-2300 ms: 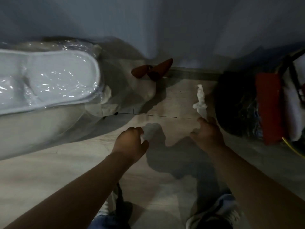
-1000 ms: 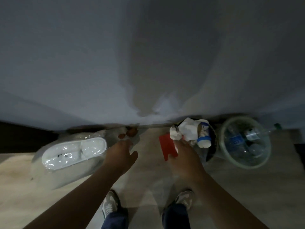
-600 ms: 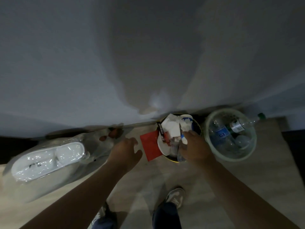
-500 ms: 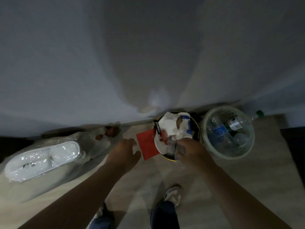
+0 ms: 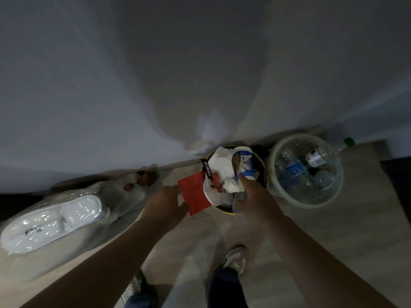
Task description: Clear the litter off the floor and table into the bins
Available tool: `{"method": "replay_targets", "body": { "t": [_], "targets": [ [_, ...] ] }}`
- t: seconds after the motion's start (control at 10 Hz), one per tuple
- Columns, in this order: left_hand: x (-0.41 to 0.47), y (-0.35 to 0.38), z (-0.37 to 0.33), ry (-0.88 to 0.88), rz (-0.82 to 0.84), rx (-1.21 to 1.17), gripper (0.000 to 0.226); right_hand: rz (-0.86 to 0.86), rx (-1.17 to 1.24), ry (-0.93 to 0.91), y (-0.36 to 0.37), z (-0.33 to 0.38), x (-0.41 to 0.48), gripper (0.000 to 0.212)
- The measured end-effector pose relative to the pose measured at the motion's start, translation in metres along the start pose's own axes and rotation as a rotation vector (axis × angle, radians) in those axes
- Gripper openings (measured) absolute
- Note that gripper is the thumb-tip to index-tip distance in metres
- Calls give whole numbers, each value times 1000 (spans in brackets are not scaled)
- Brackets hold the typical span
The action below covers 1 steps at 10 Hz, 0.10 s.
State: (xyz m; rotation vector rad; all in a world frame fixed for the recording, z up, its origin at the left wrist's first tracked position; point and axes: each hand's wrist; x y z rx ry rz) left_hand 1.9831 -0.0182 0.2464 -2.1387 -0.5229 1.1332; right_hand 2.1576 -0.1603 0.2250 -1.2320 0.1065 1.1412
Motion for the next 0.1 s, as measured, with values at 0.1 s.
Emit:
{"method": "replay_targets", "body": {
  "t": [0.1],
  "targets": [
    [-2,-4,-3,6,-1,7,39,-60,-34,-2,-4,3,-7,66]
  ]
}}
Point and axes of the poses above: each hand's wrist, its own x-axis towards the middle knuckle, its own y-axis out of the palm, z = x × y, and after that the axes turned 2 degrees about -x, right-handed
